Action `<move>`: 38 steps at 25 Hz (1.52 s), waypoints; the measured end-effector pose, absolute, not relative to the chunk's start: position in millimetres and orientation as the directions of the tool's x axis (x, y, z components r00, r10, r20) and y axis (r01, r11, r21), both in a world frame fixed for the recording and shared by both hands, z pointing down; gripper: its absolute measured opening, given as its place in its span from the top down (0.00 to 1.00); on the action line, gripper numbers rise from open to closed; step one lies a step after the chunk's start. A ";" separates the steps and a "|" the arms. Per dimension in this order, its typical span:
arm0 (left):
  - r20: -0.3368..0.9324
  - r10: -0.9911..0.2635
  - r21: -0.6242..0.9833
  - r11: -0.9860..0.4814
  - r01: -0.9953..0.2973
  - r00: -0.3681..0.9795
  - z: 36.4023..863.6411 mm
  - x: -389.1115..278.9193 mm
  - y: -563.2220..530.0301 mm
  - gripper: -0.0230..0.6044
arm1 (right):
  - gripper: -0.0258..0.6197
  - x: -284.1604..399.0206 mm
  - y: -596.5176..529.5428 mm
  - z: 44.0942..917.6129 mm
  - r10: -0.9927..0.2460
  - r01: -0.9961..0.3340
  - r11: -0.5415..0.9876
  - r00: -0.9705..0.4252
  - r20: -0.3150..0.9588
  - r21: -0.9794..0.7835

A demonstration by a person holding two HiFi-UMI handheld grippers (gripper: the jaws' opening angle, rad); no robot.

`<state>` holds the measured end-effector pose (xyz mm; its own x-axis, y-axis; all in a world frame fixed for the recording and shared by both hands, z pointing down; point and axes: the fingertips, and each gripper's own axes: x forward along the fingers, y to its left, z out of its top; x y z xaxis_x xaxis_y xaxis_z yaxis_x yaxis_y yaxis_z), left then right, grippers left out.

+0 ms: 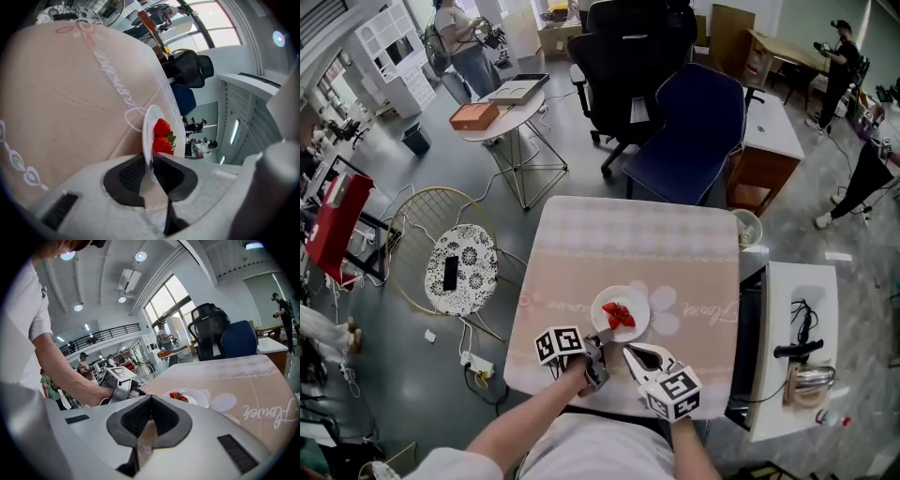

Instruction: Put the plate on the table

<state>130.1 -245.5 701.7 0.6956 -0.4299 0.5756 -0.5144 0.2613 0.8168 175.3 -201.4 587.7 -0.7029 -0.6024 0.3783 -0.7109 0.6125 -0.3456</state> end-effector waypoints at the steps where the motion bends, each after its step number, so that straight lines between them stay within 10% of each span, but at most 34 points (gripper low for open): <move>1: 0.594 -0.422 0.803 0.252 -0.540 0.685 701.3 129.7 -246.3 0.89 | 0.96 175.8 -202.7 588.1 -0.604 -0.712 0.611 -0.702 0.377 -0.348; 14: 0.742 -0.327 0.661 0.206 -0.722 0.585 705.6 114.4 -234.1 0.80 | 0.96 184.7 -214.5 589.7 -0.656 -0.755 0.538 -0.655 0.376 -0.375; 38: 0.556 -0.475 0.639 -0.281 -0.716 0.682 567.8 105.6 -226.4 0.93 | 0.96 145.2 -205.3 520.4 -0.788 -0.854 0.427 -0.513 0.340 -0.298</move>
<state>105.6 -226.4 567.8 0.6819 -0.4754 0.5558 -0.7164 -0.2808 0.6387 145.2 -205.3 520.4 -0.5131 -0.7880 0.3403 -0.8537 0.4273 -0.2978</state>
